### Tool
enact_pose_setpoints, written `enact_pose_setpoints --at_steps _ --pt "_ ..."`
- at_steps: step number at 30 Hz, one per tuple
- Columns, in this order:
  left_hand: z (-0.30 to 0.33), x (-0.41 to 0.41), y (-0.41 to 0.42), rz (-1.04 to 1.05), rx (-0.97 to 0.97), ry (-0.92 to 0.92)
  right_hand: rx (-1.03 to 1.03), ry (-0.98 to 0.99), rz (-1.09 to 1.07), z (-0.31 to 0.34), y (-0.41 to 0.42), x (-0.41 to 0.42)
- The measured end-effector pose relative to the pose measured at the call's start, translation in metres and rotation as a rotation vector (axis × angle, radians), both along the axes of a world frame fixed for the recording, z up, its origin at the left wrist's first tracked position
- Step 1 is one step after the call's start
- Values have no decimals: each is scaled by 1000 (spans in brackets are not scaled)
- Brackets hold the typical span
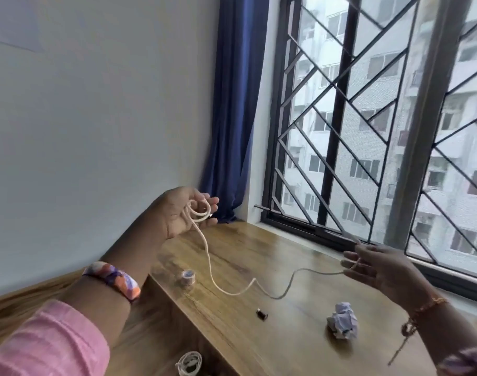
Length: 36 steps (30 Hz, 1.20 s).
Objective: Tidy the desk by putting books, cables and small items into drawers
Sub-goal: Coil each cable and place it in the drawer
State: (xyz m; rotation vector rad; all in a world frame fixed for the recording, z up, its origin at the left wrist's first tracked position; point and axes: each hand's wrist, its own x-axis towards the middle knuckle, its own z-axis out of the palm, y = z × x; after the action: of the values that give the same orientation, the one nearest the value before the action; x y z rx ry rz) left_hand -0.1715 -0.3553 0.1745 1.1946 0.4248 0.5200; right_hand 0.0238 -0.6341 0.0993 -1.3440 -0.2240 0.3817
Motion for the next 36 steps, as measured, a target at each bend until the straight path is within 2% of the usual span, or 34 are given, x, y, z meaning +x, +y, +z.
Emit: enact_pose_setpoints --at_steps 3,6,9,11,13,15,17,19,22,25,27,29,31,36 --pt "16 27 -30 -149 99 16 -239 -234 66 16 -16 -17" --pt "30 56 -61 -318 211 -7 -402 -441 -18 36 -34 -26" --pt "43 82 -102 -480 289 -79 -386 -715 -154 58 -45 -43" --pt "51 96 -134 -592 343 -128 -275 -844 -111 73 -42 -60" --pt "58 106 -167 -788 409 -139 -187 -869 -44 86 -35 -75" --pt "67 113 -190 -900 445 -122 -142 -906 -138 95 -35 -77" --pt "76 119 -199 -848 525 -111 -93 -909 -245 100 -44 -73" --pt "82 124 -202 -755 525 -88 -78 -877 -314 103 -58 -68" --pt "79 133 -202 -711 402 -124 -35 -804 -419 106 -79 -57" --pt "72 150 -191 -641 85 -218 -17 -705 -516 104 -104 -39" --pt "69 163 -183 -610 -1 -244 -23 -655 -493 100 -116 -28" --pt "67 174 -191 -683 56 -238 -57 -670 -401 96 -117 -21" --pt "65 180 -209 -784 158 -246 -171 -785 -345 96 -108 -18" --pt "62 195 -226 -922 286 -287 -448 -1041 -540 94 -109 5"
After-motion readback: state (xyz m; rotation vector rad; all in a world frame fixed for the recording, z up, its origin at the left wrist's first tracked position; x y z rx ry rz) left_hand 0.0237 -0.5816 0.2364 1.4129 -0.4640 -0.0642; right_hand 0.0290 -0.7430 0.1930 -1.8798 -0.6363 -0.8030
